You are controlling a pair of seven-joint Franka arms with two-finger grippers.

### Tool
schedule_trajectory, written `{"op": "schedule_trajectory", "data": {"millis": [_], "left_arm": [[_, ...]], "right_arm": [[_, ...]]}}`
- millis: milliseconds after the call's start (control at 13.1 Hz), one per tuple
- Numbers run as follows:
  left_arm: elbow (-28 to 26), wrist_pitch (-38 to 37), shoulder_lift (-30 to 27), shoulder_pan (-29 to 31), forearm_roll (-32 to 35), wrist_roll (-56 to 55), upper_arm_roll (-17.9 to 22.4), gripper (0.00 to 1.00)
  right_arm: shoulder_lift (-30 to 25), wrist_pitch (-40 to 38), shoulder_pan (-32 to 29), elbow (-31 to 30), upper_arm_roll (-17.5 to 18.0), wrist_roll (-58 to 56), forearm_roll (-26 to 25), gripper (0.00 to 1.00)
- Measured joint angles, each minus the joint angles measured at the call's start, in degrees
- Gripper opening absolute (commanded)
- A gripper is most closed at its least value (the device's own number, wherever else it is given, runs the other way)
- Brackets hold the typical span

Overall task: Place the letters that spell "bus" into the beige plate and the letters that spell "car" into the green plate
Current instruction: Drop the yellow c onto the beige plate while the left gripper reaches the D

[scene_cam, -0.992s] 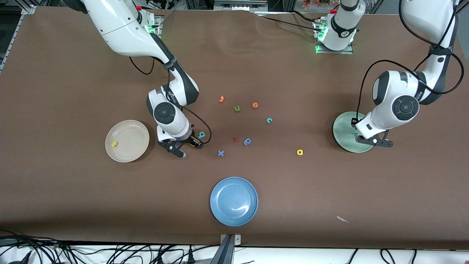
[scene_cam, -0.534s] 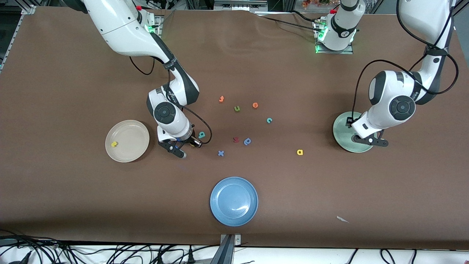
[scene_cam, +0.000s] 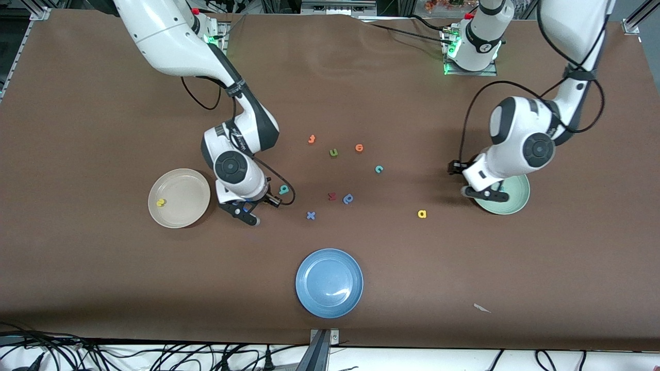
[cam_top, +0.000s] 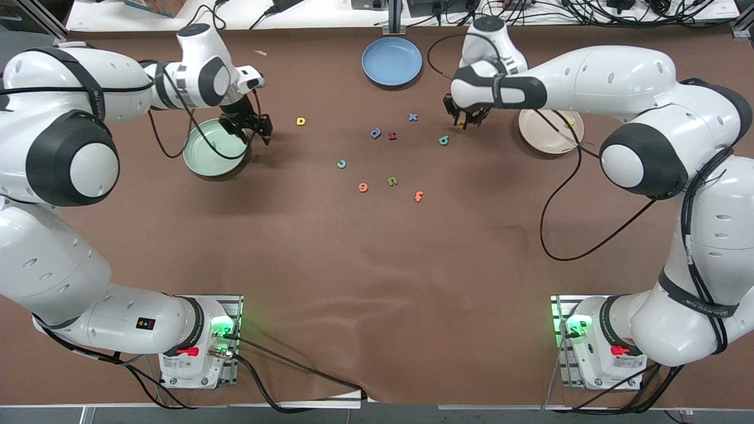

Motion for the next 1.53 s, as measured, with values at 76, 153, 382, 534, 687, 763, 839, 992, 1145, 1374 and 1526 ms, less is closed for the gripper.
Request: {"op": "schedule_trajectory", "data": {"millis": [76, 153, 382, 534, 687, 763, 839, 992, 1145, 1374, 1526], "left_arm": [[0.0, 1.89, 0.89, -1.62, -0.87, -2.25, -0.4, 0.73], [0.0, 4.12, 1.89, -2.87, -1.01, -4.33, -0.93, 0.73], [1.51, 10.7, 4.9, -4.49, -1.02, -5.98, -1.33, 0.72], [4.18, 11.23, 6.67, -4.54, -1.02, -6.08, -1.36, 0.72], [5.93, 12.87, 7.95, -5.0, -1.02, -6.11, -1.43, 0.72], [6.54, 14.88, 8.86, -5.66, -1.02, -6.22, -1.44, 0.72], [7.26, 16.83, 10.09, -6.27, -1.02, -6.45, -1.45, 0.73], [9.02, 18.97, 12.83, -6.96, -1.02, -6.71, -1.46, 0.74], [10.03, 19.19, 14.26, -6.98, -1.02, -6.76, -1.36, 0.76], [10.33, 19.93, 14.95, -6.97, -1.02, -6.76, -0.8, 0.74], [10.68, 20.63, 15.37, -6.96, -1.02, -6.75, -0.48, 0.71]], "right_arm": [[-0.84, -3.48, -0.49, 1.21, -1.06, -3.4, -0.03, 0.04], [-1.91, -6.57, -1.16, 1.76, -2.38, -7.54, -0.03, 0.04], [-5.08, -14.52, -2.99, 1.8, -8.37, -23.03, 0.02, 0.04], [-6.4, -15.81, -4.33, 0.05, -12.38, -32.98, 0.89, 0.04], [-6.76, -13.55, -6.58, -3.31, -14.21, -41.12, 2.96, 0.04], [-6.77, -10.91, -7.63, -5.76, -14.4, -43.47, 3.41, 0.04], [-6.78, -7.15, -8.28, -8.76, -14.41, -45.01, 3.57, 0.06], [-6.88, 1.4, -8.48, -15.19, -14.45, -46.85, 3.64, 0.42], [-7.15, 4.34, -8.47, -17.82, -14.45, -47.19, 3.65, 1.0], [-8.8, 4.52, -8.4, -17.85, -14.45, -47.26, 3.66, 1.0], [-10.61, 1.8, -7.96, -15.81, -13.75, -44.86, 3.85, 1.0]]}}
